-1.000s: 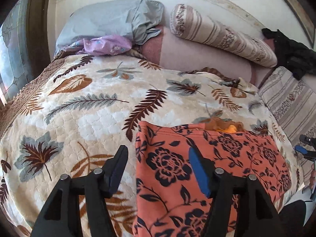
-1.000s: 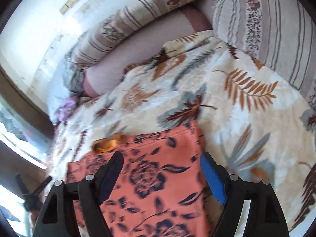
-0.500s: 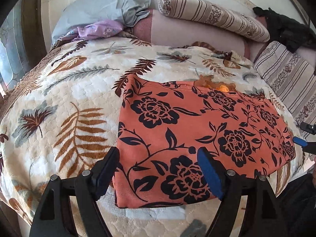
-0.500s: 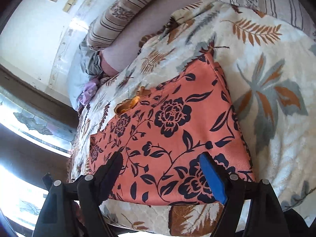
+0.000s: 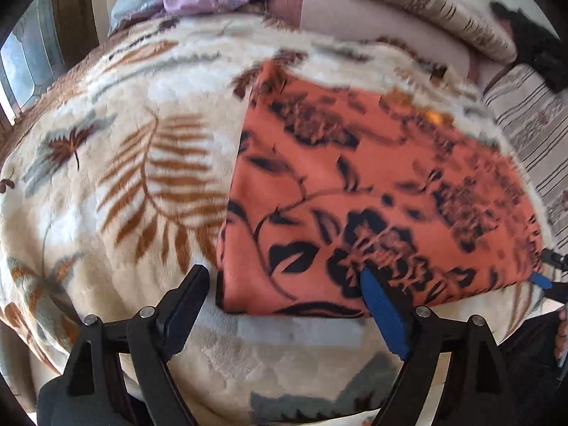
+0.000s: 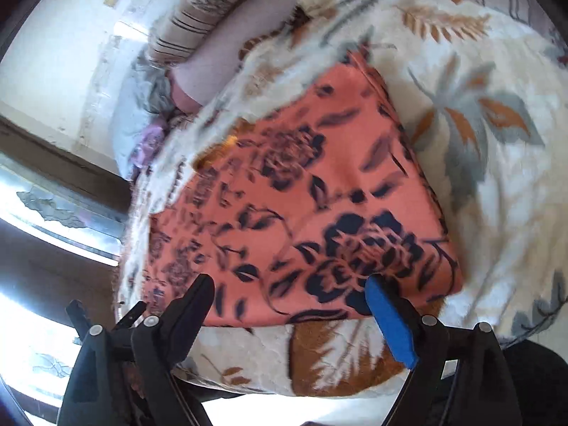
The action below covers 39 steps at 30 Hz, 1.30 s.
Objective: Fold small clothes
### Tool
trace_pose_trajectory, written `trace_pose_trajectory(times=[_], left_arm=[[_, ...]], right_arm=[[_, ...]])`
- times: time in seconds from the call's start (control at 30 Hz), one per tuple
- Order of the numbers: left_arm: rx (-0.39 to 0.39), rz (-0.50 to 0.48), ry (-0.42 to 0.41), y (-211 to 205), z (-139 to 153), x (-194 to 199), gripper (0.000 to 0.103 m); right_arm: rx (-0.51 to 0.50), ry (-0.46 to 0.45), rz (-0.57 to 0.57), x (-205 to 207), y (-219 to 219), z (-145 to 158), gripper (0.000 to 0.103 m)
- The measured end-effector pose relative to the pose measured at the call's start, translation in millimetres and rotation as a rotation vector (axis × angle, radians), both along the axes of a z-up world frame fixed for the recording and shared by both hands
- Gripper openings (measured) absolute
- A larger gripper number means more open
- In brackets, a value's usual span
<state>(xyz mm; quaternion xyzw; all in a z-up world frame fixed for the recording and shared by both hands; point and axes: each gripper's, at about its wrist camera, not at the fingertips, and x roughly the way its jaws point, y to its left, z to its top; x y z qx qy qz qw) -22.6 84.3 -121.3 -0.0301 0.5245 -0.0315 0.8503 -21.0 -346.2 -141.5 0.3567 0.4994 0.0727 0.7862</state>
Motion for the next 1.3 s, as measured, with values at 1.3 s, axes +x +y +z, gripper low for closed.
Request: trace_pose_trajectory(times=[1.3], left_arm=[[0.052, 0.007, -0.035, -1, 1, -20, 0.092]], right_arm=[[0.020, -0.029, -0.089, -27, -12, -3, 0.089]])
